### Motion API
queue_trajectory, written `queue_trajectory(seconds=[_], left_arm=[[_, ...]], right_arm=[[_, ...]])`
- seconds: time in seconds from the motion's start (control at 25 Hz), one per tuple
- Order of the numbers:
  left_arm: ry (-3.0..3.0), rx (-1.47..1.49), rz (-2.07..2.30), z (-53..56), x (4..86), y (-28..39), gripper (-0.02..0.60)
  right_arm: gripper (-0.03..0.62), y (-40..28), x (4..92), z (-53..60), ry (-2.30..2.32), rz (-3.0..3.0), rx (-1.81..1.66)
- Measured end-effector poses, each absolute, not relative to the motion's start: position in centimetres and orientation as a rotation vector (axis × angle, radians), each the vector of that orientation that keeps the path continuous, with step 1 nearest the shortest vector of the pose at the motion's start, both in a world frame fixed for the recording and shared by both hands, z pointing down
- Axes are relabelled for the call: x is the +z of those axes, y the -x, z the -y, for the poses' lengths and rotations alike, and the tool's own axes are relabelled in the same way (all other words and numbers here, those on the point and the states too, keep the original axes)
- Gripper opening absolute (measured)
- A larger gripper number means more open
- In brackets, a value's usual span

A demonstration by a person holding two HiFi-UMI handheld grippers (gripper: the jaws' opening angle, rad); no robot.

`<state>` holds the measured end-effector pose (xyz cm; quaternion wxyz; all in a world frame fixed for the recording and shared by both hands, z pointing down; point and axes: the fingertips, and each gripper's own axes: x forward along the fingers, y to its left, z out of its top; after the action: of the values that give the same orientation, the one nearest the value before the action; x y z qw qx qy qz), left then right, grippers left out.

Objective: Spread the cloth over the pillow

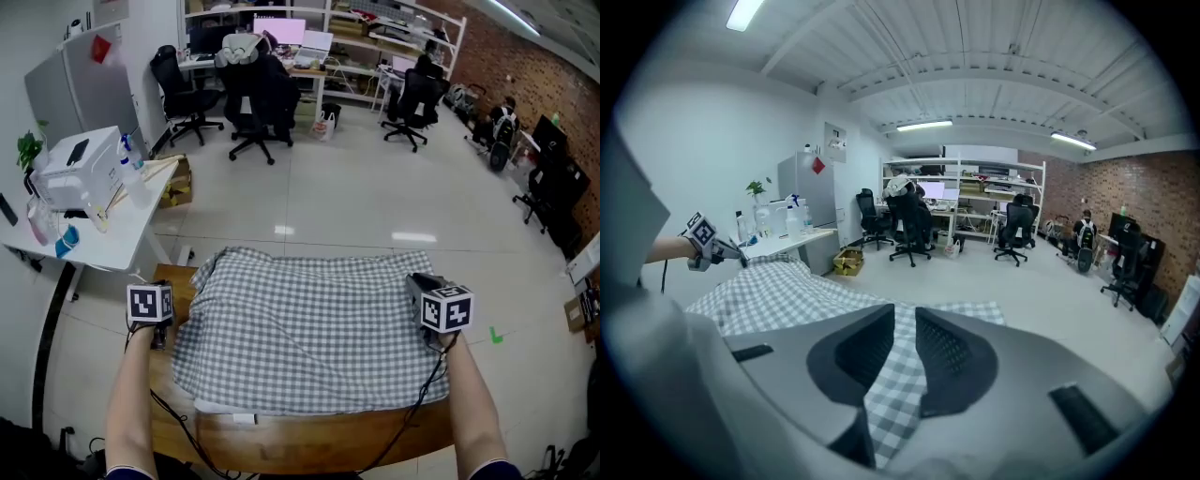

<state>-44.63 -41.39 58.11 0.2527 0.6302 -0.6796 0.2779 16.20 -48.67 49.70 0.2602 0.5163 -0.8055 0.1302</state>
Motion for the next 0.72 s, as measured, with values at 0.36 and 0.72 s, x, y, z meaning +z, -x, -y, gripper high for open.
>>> queue_trajectory(seconds=[0.36,0.72], left_arm=[[-1.942,0.663,1.829,40.9,52.8,38.6,0.044],[-2.144,0.531,1.811,37.0,46.6,30.6,0.009]], right_arm=[[0.064,-15.8,48.6,46.1,-1.409,2.204,0.345],[0.061,-16.4,45.1,41.2,-1.452,2.312,0.311]])
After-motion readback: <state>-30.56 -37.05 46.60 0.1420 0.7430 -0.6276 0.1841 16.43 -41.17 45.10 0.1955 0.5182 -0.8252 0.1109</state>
